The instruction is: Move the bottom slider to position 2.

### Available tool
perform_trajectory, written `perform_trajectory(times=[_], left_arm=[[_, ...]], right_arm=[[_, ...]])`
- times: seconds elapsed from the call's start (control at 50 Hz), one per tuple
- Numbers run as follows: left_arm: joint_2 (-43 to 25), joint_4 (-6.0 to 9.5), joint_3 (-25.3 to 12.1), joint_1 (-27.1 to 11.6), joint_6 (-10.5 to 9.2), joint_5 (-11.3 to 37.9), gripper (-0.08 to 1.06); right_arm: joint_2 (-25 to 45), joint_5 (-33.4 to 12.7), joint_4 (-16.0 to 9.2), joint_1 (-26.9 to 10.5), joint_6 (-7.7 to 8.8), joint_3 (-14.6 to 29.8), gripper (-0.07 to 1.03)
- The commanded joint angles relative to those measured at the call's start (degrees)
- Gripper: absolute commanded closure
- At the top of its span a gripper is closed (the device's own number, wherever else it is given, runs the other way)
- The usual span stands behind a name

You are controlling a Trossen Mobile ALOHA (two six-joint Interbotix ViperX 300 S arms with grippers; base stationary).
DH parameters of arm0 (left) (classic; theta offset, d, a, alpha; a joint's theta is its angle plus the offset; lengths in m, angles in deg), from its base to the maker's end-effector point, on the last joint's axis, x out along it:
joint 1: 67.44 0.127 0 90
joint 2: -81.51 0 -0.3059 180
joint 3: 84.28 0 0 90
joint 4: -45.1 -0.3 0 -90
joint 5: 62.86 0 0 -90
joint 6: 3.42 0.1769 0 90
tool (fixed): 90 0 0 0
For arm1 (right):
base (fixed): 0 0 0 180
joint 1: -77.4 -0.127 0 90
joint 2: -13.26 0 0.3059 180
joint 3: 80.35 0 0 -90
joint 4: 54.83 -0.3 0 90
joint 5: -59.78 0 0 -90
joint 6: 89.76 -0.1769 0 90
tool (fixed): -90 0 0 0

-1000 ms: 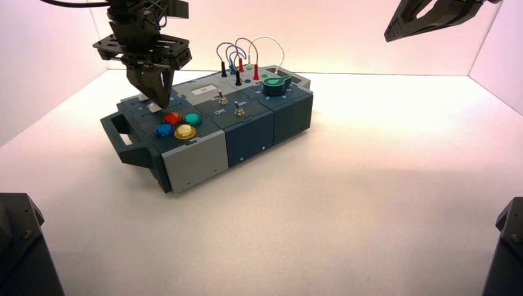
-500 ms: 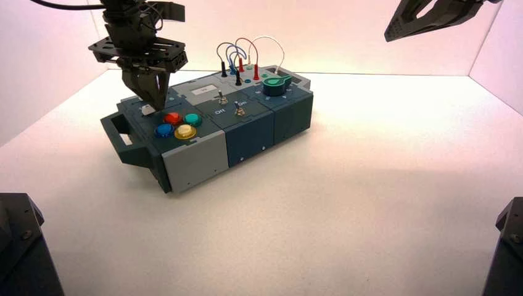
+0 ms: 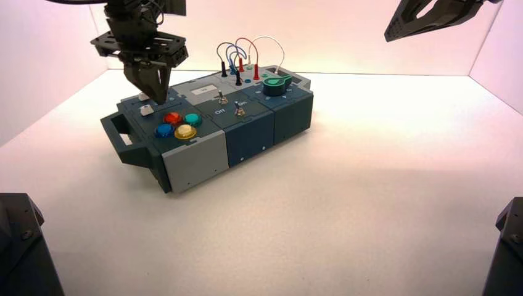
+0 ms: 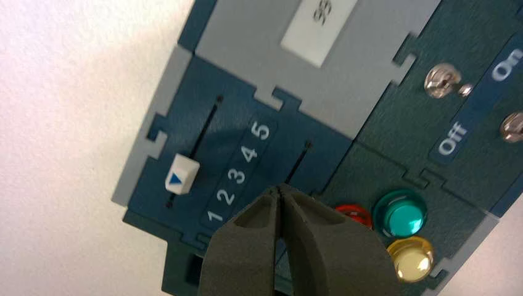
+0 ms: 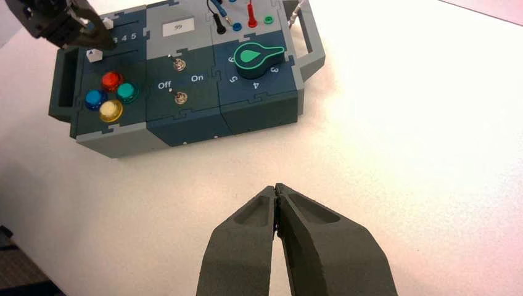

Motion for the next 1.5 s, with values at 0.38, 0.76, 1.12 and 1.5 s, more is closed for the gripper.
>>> perform_trajectory(times=[0.38,0.76,1.12,1.5], left_arm=[[9.2,0.18,0.0,-1.5,0.09,5.3,1.01],[13.8,0.44,5.0,-1.4,-0.26,8.8,1.01],[13.2,0.18,5.9,-1.2,-0.35,10.0,1.01],[12.0,-0.44,5.6,2.6,-0.18,10.1,1.01]], right_arm=[[0.2,0.3,0.0,0.1,0.09,2.2,0.98],[0.2,0.3,0.0,0.1,0.09,2.1,0.98],[0.2,0.2,-0.1,0.1,0.09,2.0,0.98],[0.2,0.2,-0.2,0.1,0.09,2.1,0.98]])
